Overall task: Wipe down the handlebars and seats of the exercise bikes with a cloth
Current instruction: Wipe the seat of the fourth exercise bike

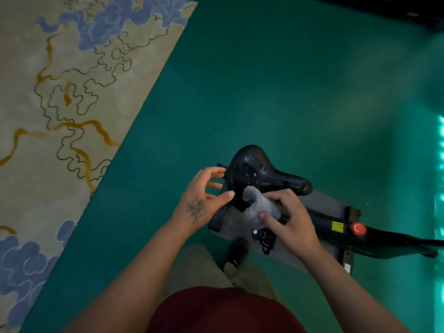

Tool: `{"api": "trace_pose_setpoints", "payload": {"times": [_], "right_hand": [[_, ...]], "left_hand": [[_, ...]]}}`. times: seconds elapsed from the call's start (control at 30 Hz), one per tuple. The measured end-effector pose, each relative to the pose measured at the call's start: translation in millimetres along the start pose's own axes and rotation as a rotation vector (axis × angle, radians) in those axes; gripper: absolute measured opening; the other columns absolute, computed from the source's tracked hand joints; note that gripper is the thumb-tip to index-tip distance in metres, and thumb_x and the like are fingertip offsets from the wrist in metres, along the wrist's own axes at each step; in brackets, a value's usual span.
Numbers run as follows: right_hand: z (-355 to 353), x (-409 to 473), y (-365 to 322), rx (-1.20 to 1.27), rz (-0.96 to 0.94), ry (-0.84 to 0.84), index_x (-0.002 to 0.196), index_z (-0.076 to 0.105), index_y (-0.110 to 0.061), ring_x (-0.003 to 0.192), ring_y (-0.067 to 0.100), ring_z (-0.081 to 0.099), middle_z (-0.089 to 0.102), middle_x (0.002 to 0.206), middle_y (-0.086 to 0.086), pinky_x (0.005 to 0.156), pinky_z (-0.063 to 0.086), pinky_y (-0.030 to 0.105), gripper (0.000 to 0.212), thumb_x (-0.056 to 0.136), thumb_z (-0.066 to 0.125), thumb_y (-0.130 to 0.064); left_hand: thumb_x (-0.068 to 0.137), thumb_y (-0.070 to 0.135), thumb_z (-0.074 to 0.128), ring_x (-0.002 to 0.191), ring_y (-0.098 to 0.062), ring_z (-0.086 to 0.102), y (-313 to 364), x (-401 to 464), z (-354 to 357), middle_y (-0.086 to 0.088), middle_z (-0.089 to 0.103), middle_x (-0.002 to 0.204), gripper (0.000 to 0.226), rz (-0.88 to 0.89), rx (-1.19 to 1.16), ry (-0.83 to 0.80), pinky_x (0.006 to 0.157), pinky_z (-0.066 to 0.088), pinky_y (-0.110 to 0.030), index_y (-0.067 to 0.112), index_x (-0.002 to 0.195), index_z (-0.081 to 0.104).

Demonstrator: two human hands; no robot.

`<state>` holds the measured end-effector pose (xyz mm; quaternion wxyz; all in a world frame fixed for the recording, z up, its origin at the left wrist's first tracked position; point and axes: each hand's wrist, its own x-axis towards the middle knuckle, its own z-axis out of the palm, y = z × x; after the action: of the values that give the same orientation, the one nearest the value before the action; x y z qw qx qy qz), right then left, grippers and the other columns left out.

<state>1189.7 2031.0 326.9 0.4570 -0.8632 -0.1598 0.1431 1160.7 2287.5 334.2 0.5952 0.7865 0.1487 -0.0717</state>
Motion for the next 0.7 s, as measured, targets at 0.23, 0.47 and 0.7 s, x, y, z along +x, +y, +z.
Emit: {"api": "trace_pose_setpoints", "payload": {"times": [0.23, 0.47, 0.7], "right_hand": [[8.4, 14.8, -7.9, 0.056, 0.041, 0.021, 0.118, 0.066, -0.028, 0.111, 0.016, 0.062, 0.061, 0.116, -0.009, 0.09, 0.051, 0.035, 0.029, 0.093, 0.08, -0.02], [19.9, 31.0, -17.6, 0.099, 0.084, 0.17, 0.115, 0.067, -0.021, 0.11, 0.019, 0.062, 0.063, 0.114, -0.006, 0.09, 0.049, 0.029, 0.027, 0.09, 0.076, -0.021], [17.5, 65.1, -18.5, 0.06, 0.073, 0.251, 0.114, 0.068, -0.014, 0.111, 0.015, 0.061, 0.062, 0.114, 0.0, 0.092, 0.045, 0.022, 0.027, 0.089, 0.075, -0.023]], "left_hand": [[0.09, 0.028, 0.081, 0.115, -0.001, 0.063, -6.5, 34.1, -7.7, 0.012, 0.06, 0.136, 0.051, -0.024, -0.021, -0.038, 0.084, 0.054, -0.016, 0.03, 0.135, 0.059], [0.09, 0.026, 0.08, 0.12, 0.003, 0.06, -19.2, 82.0, -12.5, 0.015, 0.056, 0.137, 0.047, -0.002, 0.014, -0.132, 0.084, 0.051, -0.014, 0.035, 0.131, 0.059], [0.092, 0.02, 0.079, 0.122, 0.006, 0.057, -29.1, 118.5, -8.8, 0.019, 0.055, 0.134, 0.045, 0.016, 0.035, -0.234, 0.089, 0.053, -0.016, 0.033, 0.131, 0.061]]}}
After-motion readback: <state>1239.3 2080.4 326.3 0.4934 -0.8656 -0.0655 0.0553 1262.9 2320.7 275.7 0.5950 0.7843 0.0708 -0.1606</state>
